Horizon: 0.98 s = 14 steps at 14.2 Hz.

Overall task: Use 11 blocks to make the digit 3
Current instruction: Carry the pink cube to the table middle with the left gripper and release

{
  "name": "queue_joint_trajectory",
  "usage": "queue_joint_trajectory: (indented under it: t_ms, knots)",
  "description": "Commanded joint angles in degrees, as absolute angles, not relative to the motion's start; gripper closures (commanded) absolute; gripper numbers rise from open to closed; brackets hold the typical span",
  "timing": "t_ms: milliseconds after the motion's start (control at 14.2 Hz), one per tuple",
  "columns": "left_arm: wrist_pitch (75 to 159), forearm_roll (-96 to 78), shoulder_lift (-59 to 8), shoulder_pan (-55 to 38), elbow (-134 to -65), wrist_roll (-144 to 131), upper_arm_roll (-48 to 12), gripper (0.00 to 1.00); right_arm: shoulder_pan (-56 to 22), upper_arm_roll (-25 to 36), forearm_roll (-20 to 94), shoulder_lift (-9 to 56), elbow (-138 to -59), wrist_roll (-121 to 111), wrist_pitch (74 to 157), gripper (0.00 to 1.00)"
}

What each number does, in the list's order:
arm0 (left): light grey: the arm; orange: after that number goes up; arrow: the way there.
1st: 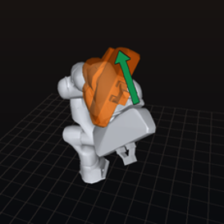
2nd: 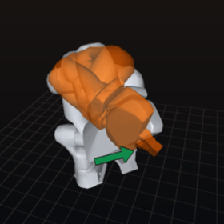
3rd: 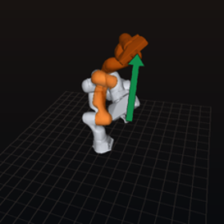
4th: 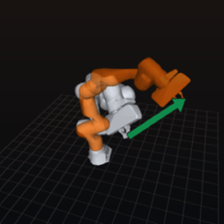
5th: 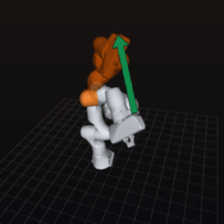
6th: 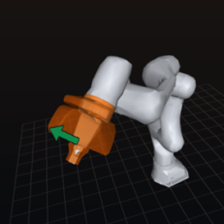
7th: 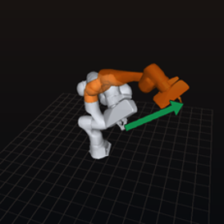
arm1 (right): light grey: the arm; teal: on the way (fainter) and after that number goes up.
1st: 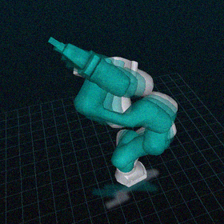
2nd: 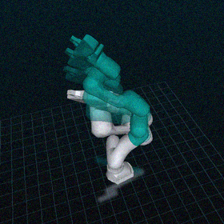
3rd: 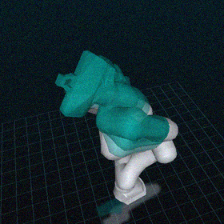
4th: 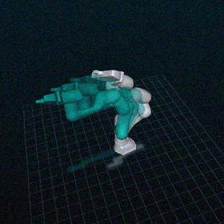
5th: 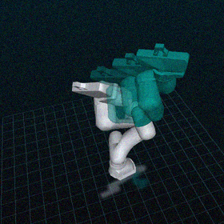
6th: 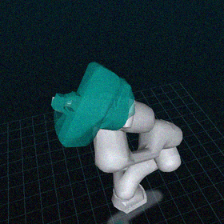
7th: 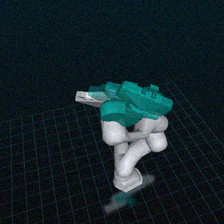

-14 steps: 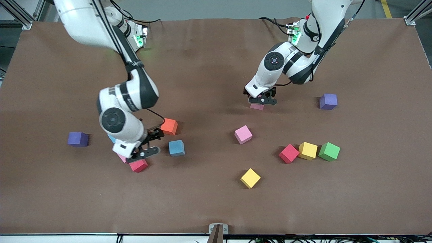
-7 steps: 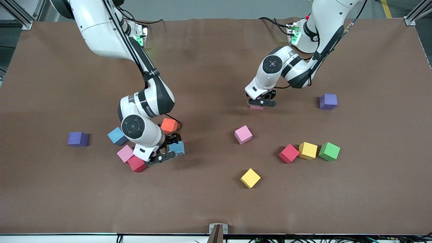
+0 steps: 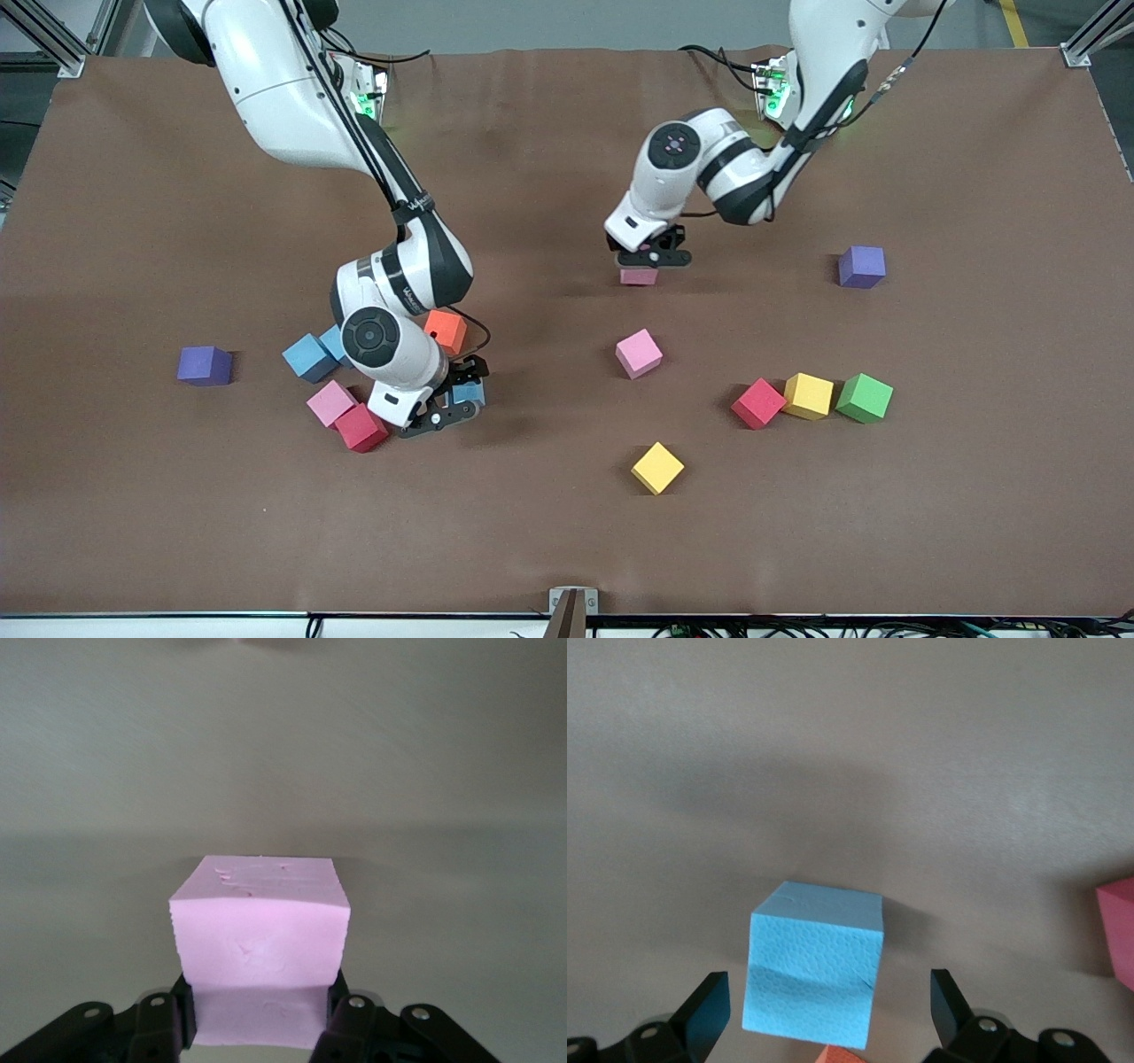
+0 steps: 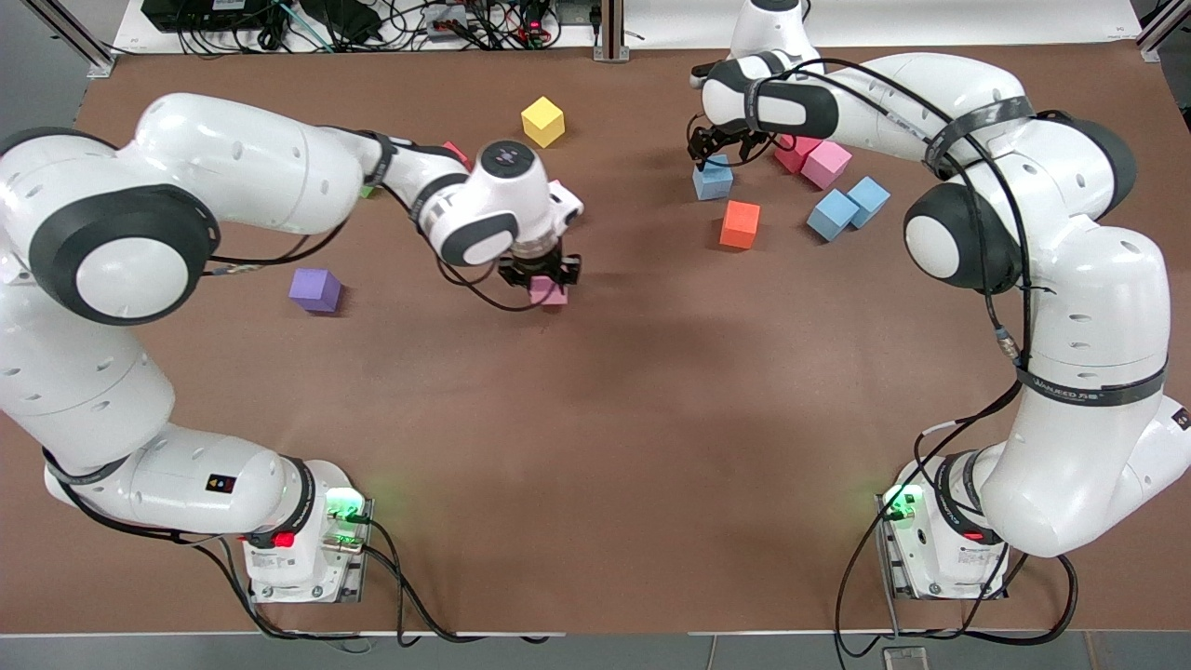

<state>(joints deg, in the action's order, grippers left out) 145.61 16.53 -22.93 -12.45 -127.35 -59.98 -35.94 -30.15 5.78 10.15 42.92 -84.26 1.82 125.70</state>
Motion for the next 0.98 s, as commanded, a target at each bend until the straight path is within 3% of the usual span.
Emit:
queue_joint_trajectory:
  t_ms: [0, 140, 351, 421, 632, 772, 912]
  knots:
    - [139.4, 17.6, -26.4, -16.5, -120.5, -62.4, -35.9, 0.56, -30.9, 6.2, 11.4, 44.6, -82.5, 1.7, 125.7, 0.00]
    - [135.2, 17.8, -29.3, -18.7, -115.2, -64.5, -35.8, 0.59, -31.0, 6.2, 11.3, 45.2, -82.4, 1.5, 125.8, 0.00]
    - [135.2, 19.3, -33.3, -20.9, -110.6, -65.3, -35.4, 0.59, -31.6, 6.2, 11.3, 46.1, -82.4, 1.6, 125.8, 0.00]
    - [135.2, 20.9, -34.8, -21.2, -109.3, -65.5, -35.4, 0.59, -31.6, 6.2, 11.2, 46.1, -82.4, 1.8, 125.8, 0.05]
    - [135.1, 23.6, -36.7, -22.2, -107.8, -66.9, -35.3, 0.59, -31.6, 6.2, 11.2, 46.5, -82.4, 0.8, 125.9, 0.30]
    - [135.2, 23.9, -37.6, -23.8, -107.4, -68.1, -35.3, 0.59, -31.6, 6.2, 11.2, 46.5, -82.4, -0.7, 127.5, 0.64]
    - [135.2, 24.2, -38.2, -24.5, -107.0, -69.0, -34.5, 0.59, -31.6, 6.3, 11.1, 46.4, -82.4, -0.7, 127.6, 0.68]
